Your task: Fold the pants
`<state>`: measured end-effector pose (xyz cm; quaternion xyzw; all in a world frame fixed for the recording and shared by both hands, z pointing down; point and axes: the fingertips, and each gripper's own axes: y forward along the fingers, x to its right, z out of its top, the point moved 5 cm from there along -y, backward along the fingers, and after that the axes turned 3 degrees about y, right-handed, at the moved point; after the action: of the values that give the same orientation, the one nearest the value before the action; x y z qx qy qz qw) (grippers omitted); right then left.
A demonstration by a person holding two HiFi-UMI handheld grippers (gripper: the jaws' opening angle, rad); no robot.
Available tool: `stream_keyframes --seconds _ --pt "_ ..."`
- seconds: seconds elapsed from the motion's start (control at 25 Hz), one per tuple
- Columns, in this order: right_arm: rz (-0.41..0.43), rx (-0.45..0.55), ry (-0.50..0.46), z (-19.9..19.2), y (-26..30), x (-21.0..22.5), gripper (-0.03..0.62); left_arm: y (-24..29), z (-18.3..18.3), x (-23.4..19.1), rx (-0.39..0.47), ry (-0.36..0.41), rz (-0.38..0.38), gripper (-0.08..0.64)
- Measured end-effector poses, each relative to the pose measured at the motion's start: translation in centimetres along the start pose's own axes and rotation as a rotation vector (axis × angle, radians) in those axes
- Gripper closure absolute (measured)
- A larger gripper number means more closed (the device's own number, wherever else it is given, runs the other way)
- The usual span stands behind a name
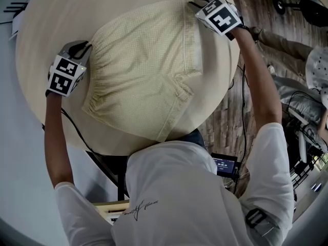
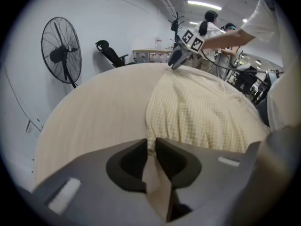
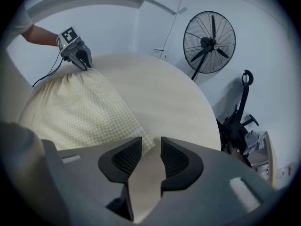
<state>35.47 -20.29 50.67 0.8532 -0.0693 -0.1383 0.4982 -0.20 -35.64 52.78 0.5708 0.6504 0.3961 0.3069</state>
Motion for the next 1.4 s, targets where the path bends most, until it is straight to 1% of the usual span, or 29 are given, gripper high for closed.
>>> stream_keyframes --seconds 0.12,0.2,0.28,0.44,0.52,0.6,0.68,0.8,0.88,0.96,1.04,1.12,1.16,1.28,1.4 --pt "0.054 -0.047 -0.087 0.6 0.9 0.4 0.489 -0.1 0.6 0.6 -0.029 0.069 0.02 0.483" --pt "0.111 -0.092 -0.139 0.8 1.5 0.4 0.479 -0.1 0.6 0.7 -0.033 0.081 0.026 0.485" --pt "0.164 -0.13 -0.167 0.8 1.9 0.5 0.471 -0.1 0.6 0.9 -0.026 0.08 0.03 0.486" --pt "0.25 -0.176 -0.155 0.6 1.8 0.5 0.47 0.0 1.2 1.1 -0.007 0.096 0.031 0.486" --pt "0.287 -0.193 -0.151 0.7 2.0 0.4 0.471 0.0 1.1 1.1 -0.007 0.086 0.038 0.485" --pt "0.306 -0.197 -0.123 0.8 2.2 0.6 0.472 -0.1 0.9 1.1 -0.012 0.077 0.045 0.486" --pt "0.311 -0.186 -0.093 0.7 2.3 0.7 0.472 -0.2 0.8 1.0 -0.01 0.068 0.047 0.486" --pt "0.301 -0.17 -0.074 0.9 2.3 0.6 0.472 -0.4 0.7 0.8 -0.008 0.061 0.049 0.485" --pt "0.29 -0.176 -0.057 0.8 2.2 0.7 0.477 -0.5 0.8 0.7 -0.001 0.057 0.053 0.486" --pt "0.279 -0.194 -0.015 0.6 2.3 0.8 0.516 -0.5 0.8 0.7 0.003 0.046 0.054 0.485" --pt "0.274 -0.203 0.018 0.3 2.2 0.8 0.537 -0.5 0.7 0.8 0.014 0.026 0.054 0.485" --pt "0.258 -0.198 0.02 0.1 2.0 0.8 0.563 -0.5 0.8 0.8 0.028 0.001 0.056 0.485" --pt "0.245 -0.192 0.018 0.0 1.8 0.7 0.565 -0.5 0.9 0.8 0.035 -0.005 0.057 0.485" --pt "0.205 -0.177 0.016 -0.1 1.6 0.5 0.566 -0.5 0.6 0.8 0.041 0.005 0.071 0.483" --pt "0.17 -0.172 -0.017 -0.1 1.5 0.1 0.568 -0.4 0.5 0.7 0.033 0.015 0.096 0.472"
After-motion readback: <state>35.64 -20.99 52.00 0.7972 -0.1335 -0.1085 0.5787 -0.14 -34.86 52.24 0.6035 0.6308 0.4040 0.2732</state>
